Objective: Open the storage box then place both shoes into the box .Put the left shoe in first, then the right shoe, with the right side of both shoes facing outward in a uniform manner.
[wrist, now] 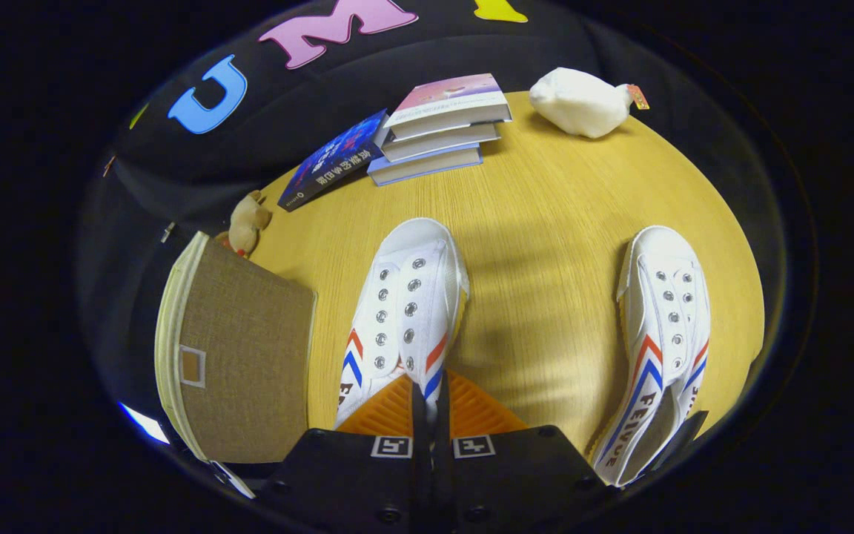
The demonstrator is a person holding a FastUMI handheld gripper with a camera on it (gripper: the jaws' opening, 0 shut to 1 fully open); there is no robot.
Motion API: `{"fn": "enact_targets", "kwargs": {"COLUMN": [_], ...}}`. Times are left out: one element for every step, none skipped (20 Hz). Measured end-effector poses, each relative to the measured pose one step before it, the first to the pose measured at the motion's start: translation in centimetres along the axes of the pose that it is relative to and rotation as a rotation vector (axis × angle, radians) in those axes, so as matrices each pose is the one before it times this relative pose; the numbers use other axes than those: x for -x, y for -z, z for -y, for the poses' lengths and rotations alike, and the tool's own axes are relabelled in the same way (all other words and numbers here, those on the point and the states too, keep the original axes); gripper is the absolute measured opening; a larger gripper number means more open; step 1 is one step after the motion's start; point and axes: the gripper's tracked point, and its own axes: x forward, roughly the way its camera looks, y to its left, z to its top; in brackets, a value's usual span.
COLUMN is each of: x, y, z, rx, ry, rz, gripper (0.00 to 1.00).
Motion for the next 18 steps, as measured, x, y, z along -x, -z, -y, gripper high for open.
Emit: {"fn": "enact_targets", "kwargs": {"x": [1.305,1.202,1.404,1.296,1.2,1.061,0.866,0.798,0.646,0.559,0.285,0.404,0.121,0.08,-0.128,-0.261,-0.504,-0.597], "y": [-0.541,-0.622,-0.626,-0.667,-0.585,-0.441,-0.282,-0.056,-0.114,-0.164,0.035,0.028,0.091,0.321,0.439,0.586,0.52,0.579], "z": [-0.508,-0.694,-0.768,-0.856,-1.048,-1.061,-1.01,-1.085,-1.299,-1.487,-1.449,-1.463,-1.472,-1.339,-1.433,-1.516,-1.449,-1.217], "rx": [-0.01234,-0.01323,-0.01704,-0.01732,-0.01775,-0.01527,-0.01435,-0.02447,-0.02381,-0.02382,-0.01378,-0.00061,0.00667,0.01304,0.00415,0.00198,-0.00033,-0.00397], "ry": [-0.00656,-0.00637,-0.00582,-0.00806,-0.00888,-0.00984,-0.00628,-0.00425,-0.01184,-0.01481,-0.01856,-0.0226,-0.01999,-0.01927,-0.01736,-0.022,-0.0221,-0.01936], "rz": [0.01993,0.01622,0.01818,0.01935,0.01794,0.01492,0.00322,-0.00403,0.00031,0.00285,0.00438,-0.00057,0.00153,-0.0061,-0.01388,-0.01649,-0.01588,-0.01637], "gripper": [0.05,0.05,0.05,0.05,0.05,0.05,0.05,0.05,0.05,0.05,0.05,0.05,0.05,0.05,0.05,0.05,0.05,0.05]}}
